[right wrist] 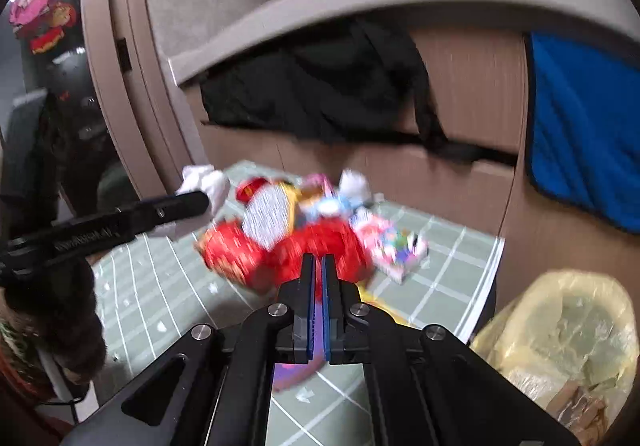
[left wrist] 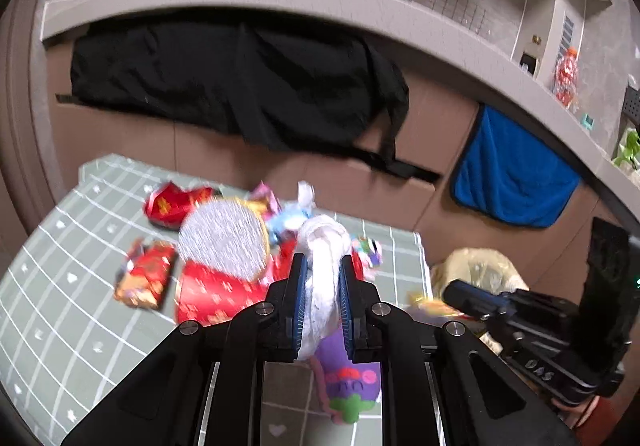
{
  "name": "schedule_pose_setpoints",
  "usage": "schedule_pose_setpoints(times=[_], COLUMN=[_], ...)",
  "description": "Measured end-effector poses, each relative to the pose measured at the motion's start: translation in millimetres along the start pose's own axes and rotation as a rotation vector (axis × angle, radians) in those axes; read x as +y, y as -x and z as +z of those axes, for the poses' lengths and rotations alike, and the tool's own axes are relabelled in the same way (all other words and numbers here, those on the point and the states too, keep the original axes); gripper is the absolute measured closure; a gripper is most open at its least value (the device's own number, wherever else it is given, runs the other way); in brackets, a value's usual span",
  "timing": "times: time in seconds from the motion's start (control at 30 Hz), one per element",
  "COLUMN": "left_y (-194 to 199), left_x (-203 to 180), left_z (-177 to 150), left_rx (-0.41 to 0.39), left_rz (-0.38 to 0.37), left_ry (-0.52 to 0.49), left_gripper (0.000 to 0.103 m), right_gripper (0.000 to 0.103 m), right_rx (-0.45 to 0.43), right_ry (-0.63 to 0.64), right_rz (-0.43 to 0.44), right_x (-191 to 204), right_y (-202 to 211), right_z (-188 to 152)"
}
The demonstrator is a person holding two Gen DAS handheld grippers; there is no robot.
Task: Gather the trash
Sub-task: 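Lift the tissue with the left gripper while the right gripper grasps the purple sponge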
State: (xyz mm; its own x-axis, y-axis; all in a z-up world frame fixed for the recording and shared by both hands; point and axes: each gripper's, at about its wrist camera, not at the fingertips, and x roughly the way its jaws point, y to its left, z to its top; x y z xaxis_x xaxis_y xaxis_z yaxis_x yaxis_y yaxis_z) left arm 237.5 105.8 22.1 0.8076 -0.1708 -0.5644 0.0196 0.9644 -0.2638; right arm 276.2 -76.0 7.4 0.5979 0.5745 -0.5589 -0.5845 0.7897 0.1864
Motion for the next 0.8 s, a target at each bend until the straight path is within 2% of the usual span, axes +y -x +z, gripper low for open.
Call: schedule_pose_setpoints(times=[0.07,0.13,0.2,0.27,0.33,0.47,0.63,0.8], left_y=[-4,-6,-8,-12,-13,-14,-17,-18], left_x=[2,9,16,23,29,36,38,40], left_z=[-8,-14,-20,-23,-25,-28,-32,-35], left_rx=[0.023,0.039,0.054,0.067,0.075,0.081,0.085,0.076], left_rz=[0.003,0.011,0.018,0.015,0.012,0.000,-0.008,0.007], left_ry=[0.000,0.007,0.017,0.036,0.049,0.056,0.059,0.066], left_gripper=[0.087,0.087,0.087,0.087,0.087,0.087,0.087,0.087], right_gripper=[0.097,0.096,0.091,0.078,0.072,0.072,0.072,0.072], right_rx=[0.024,0.016,0.011,-0.011,-0.028,-0.028,-0.005,0.046], right_ry=[-0.019,-0.041,-0.068,-0.067,-0.060,-0.097,-0.161,-0.132], right_rz=[0.024,0.024,0.027,0.023,-0.022,-0.132,-0.138,-0.078], right_x=[-7,-17,-27,-33,-41,-62,-73,-42], right_y=[-7,-5,0,9,17,30,32,12], right_z=[-14,-26,-36,-41,-44,-52,-59,-60])
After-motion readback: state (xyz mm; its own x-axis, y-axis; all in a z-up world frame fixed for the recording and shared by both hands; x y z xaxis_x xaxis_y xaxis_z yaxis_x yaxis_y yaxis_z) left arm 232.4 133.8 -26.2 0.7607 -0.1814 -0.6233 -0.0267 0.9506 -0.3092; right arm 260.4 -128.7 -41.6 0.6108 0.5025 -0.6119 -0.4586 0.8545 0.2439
